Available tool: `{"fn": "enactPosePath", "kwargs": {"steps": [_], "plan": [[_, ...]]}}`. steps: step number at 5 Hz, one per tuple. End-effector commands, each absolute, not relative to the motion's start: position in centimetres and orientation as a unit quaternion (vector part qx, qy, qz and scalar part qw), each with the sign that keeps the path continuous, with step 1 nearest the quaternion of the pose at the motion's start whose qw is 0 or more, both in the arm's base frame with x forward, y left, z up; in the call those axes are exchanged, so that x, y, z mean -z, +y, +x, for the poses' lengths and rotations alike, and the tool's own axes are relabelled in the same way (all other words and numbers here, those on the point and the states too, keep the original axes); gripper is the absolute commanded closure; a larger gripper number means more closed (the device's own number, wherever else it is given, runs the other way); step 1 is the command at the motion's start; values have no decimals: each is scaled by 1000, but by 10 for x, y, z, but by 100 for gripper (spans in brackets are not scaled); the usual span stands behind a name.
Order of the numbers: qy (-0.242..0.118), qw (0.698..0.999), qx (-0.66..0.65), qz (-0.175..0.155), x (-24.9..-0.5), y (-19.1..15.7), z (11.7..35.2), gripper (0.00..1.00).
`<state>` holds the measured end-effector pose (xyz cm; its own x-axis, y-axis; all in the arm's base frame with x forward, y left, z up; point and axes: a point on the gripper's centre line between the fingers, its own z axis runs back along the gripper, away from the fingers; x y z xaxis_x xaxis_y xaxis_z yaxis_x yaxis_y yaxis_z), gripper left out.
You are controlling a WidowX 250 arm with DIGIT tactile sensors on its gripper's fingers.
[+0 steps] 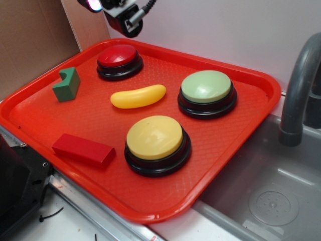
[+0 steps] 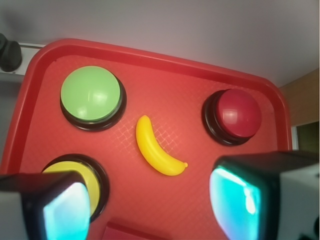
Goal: Push the green button.
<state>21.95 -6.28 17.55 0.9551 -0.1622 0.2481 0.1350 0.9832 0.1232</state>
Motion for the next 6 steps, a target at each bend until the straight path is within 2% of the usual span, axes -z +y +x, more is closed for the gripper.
{"fn": "enactPosePath", "kwargs": {"steps": [1, 2, 4, 5, 6], "plan": [[-164, 969, 185, -13, -134, -118, 283, 0], [-131, 971, 199, 10, -107, -127, 299, 0], [-111, 973, 200, 4, -79, -123, 318, 0], [-93, 977, 191, -1, -74, -118, 313, 0], [-60, 983, 175, 9, -59, -110, 304, 0]]}}
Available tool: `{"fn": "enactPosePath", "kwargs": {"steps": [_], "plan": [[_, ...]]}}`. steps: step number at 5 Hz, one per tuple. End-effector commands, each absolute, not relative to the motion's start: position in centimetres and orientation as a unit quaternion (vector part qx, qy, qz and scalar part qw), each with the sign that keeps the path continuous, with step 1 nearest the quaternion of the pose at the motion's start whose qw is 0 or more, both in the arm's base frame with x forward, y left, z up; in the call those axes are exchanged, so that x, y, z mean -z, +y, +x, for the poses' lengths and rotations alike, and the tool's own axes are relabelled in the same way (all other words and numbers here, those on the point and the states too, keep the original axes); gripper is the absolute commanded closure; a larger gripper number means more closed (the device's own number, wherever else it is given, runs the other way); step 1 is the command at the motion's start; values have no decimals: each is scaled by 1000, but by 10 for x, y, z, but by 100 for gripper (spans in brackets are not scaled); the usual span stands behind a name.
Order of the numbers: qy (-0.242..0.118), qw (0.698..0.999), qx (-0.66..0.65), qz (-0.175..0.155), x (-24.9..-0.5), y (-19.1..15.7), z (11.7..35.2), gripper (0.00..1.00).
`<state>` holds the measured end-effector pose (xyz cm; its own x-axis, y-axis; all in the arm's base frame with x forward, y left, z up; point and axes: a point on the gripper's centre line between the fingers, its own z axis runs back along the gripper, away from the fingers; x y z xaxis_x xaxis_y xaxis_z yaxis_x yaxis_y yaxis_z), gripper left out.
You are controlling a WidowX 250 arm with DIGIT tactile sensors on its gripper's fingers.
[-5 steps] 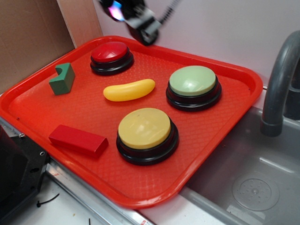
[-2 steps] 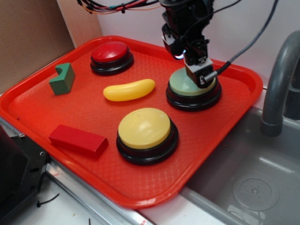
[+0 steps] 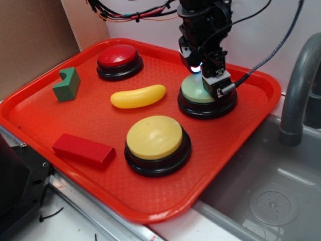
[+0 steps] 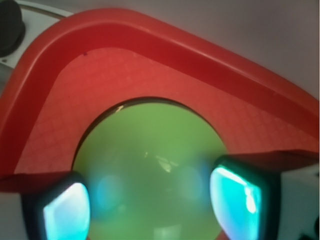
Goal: Push the green button.
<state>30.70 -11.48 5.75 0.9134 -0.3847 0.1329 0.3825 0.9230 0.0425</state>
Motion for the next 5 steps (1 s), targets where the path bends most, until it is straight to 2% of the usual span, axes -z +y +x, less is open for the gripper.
{"fn": "enactPosePath", "kwargs": {"steps": [1, 2, 3, 5], "plan": [[-78, 981, 177, 16, -74, -112, 306, 0], [-77, 985, 155, 12, -107, -113, 307, 0], [-73, 987, 141, 14, -126, -110, 304, 0], [-65, 989, 131, 7, -144, -102, 299, 0]]}}
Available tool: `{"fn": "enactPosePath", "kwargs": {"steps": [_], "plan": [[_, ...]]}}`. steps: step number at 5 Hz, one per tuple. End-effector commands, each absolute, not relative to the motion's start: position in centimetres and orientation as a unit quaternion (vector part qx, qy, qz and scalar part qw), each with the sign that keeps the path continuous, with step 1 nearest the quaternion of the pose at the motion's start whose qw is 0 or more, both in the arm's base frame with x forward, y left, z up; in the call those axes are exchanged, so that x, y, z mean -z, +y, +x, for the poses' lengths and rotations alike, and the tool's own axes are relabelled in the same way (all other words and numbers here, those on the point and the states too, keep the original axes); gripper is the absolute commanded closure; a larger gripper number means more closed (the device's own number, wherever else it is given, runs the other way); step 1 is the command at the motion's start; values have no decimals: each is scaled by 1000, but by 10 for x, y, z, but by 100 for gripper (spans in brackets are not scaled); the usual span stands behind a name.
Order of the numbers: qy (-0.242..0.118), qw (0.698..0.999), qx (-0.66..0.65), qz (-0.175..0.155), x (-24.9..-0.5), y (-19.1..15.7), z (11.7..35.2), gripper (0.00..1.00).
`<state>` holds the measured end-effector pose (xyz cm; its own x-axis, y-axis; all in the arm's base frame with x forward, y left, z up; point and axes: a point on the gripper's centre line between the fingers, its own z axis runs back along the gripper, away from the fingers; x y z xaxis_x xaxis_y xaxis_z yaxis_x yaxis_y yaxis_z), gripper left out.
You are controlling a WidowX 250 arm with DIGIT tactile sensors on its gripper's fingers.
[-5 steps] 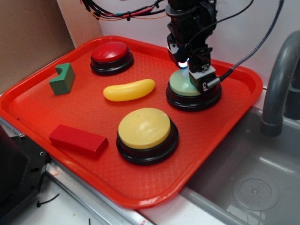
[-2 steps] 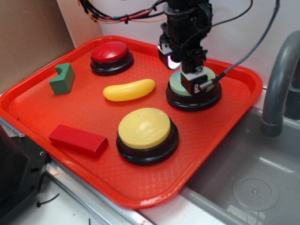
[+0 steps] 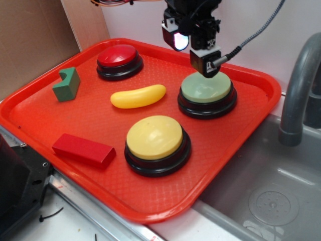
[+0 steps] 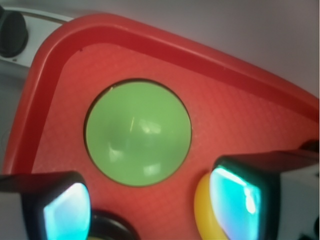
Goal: Push the green button.
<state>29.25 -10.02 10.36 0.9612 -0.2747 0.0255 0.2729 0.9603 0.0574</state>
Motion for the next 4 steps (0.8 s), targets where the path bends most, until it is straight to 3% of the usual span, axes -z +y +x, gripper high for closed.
{"fn": "enactPosePath", "kwargs": {"steps": [1, 4], "plan": [[-62, 991, 117, -7, -152, -98, 292, 0], [-64, 994, 82, -16, -166, -88, 278, 0]]}}
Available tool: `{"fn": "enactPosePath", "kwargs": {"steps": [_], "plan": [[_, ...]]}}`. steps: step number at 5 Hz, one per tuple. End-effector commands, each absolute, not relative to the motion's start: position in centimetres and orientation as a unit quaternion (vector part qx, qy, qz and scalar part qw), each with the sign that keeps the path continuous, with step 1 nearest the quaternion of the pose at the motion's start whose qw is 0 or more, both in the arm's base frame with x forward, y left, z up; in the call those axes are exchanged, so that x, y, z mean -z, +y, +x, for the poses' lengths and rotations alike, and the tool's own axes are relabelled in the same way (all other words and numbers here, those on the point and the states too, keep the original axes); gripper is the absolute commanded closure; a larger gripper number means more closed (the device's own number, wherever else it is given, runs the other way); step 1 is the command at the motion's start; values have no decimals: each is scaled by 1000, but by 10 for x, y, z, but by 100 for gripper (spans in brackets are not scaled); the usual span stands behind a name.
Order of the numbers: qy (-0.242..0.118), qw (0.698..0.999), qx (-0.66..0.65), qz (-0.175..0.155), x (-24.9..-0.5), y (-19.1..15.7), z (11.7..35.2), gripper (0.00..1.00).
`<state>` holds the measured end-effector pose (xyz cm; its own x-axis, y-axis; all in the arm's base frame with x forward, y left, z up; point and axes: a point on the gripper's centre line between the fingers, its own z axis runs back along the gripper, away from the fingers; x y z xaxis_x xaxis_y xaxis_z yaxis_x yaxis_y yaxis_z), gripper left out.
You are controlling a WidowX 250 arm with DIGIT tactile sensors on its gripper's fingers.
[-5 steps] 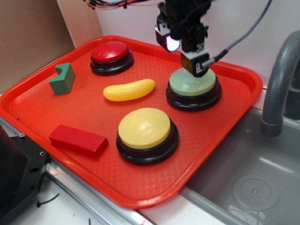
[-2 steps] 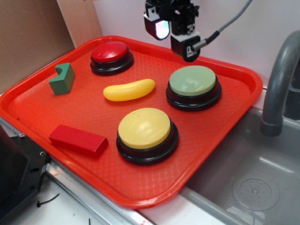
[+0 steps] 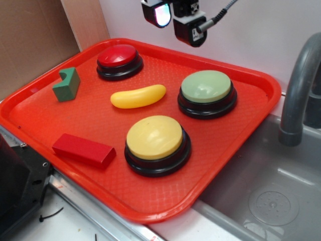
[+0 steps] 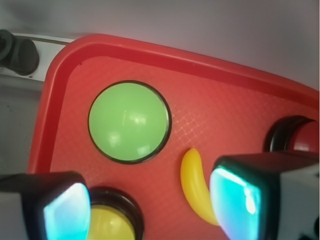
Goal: Push the green button.
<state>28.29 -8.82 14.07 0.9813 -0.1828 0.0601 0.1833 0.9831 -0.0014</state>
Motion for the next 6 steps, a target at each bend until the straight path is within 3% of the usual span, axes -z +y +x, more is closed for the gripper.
{"fn": "enactPosePath", "kwargs": {"steps": [1, 4, 6], "plan": [[-67, 995, 75, -16, -171, -87, 274, 0], [-71, 995, 68, -22, -178, -84, 268, 0], [-90, 994, 69, -5, -188, -86, 260, 0]]}}
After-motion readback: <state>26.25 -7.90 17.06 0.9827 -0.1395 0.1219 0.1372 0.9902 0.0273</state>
